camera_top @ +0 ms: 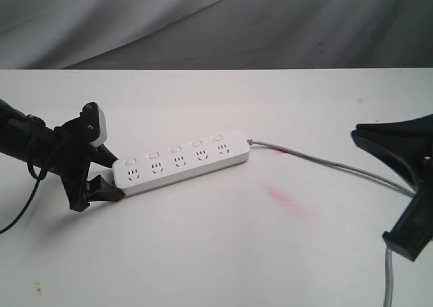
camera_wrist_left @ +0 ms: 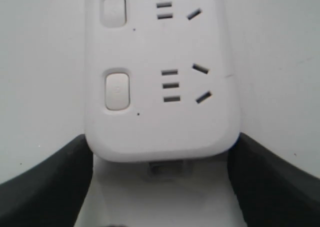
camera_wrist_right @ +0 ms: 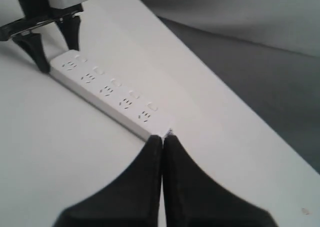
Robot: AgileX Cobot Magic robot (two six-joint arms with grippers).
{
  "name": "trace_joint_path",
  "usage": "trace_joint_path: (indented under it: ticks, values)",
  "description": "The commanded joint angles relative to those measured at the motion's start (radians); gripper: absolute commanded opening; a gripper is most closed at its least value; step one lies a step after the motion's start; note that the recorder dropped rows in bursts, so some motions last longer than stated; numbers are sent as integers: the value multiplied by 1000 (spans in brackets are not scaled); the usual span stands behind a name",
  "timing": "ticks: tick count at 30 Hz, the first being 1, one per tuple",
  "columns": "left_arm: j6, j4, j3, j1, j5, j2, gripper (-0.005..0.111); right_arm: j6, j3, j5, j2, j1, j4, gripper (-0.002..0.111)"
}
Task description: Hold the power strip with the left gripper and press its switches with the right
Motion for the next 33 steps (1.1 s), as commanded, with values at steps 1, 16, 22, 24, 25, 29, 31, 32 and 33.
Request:
trace_joint_path:
  ticks: [1, 16, 22, 24, 25, 29, 31, 32, 33]
  values:
    - [1, 11, -1, -4, -16, -2, 60, -7, 29, -79, -94, -8, 19, 0]
    - [1, 11, -1, -4, -14, -2, 60, 0, 31, -92, -188, -8, 17, 0]
    - [1, 11, -1, -4, -14, -2, 60, 33, 118, -163, -421, -34, 76, 0]
    - [1, 11, -1, -4, -14, -2, 60, 70, 161, -162, -518, -81, 140, 0]
    - [1, 11, -1, -4, -14, -2, 60, 79, 180, -160, -560, -103, 154, 0]
    - [1, 11, -1, -4, -14, -2, 60, 84, 242, -152, -674, -185, 157, 0]
    - [1, 11, -1, -4, -14, -2, 60, 94, 262, -152, -696, -206, 157, 0]
    - [1, 11, -1, -4, -14, -2, 60, 108, 271, -150, -697, -208, 157, 0]
    - [1, 11, -1, -4, -14, -2, 60, 114, 273, -150, -697, -208, 157, 0]
